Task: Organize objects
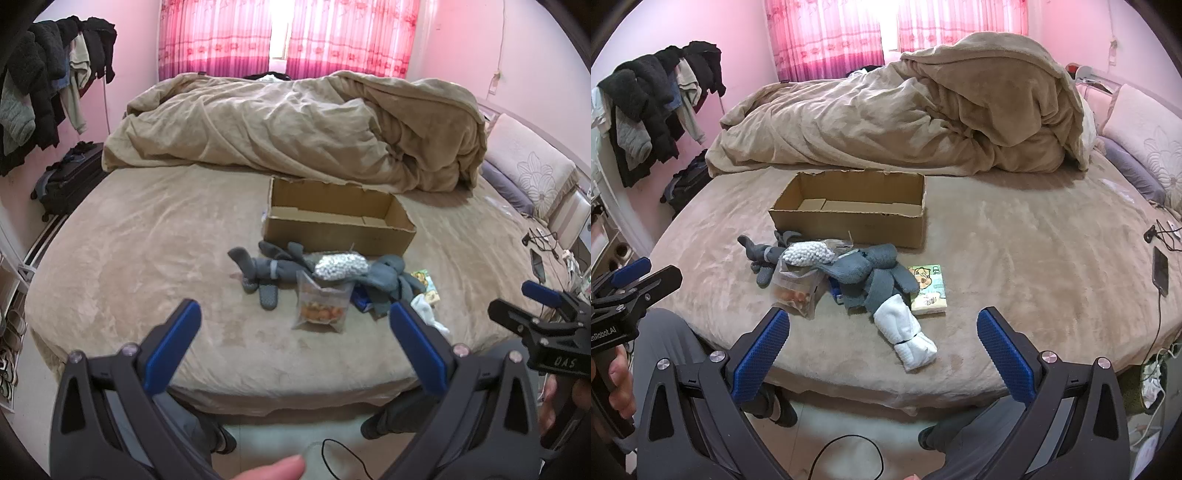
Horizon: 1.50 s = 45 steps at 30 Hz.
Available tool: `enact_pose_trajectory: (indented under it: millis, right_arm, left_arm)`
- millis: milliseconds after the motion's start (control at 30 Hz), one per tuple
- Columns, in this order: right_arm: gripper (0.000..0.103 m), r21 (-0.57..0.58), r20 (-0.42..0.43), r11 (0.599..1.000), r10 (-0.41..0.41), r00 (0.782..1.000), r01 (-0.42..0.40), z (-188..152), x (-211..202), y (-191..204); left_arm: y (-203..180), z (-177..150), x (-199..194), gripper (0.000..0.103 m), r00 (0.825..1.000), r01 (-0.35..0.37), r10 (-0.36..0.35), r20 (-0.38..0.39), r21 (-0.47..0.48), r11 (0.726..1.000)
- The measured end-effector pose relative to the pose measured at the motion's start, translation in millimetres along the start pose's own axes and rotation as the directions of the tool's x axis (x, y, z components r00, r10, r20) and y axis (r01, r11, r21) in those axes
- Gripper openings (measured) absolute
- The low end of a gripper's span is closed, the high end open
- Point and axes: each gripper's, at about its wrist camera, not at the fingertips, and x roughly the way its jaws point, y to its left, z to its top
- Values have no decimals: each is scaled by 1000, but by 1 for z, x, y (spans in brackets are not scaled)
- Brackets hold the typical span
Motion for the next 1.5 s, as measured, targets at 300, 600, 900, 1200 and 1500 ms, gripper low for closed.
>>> enact_pose_trajectory:
  millis: [300, 600, 900, 1200, 1500]
  right_arm:
    - [103, 1, -1, 1000, 2, 1000, -2, 1, 1, -2]
    - [103, 1, -6, 1000, 3, 1000, -3, -1, 4, -3]
    - [103, 3, -6, 1000, 3, 1000, -3, -1, 4, -4]
    - [103, 4, -7, 1000, 4, 1000, -3, -1, 4, -5]
    - [103, 6, -5, 1000, 4, 1000, -4, 0, 5, -5]
  left_arm:
    - [-1, 0, 0, 103, 1000, -1, 1, -5, 6, 1000]
    - [-2, 0, -1, 103, 1000, -5, 5, -8, 0, 1000]
    - [-1, 2, 0, 103, 1000, -5, 5, -9, 1, 1000]
    - [-1, 2, 2, 103, 1000, -8, 8, -6, 0, 1000]
    - [-2, 2, 5, 103, 1000, -10, 10, -9, 3, 1000]
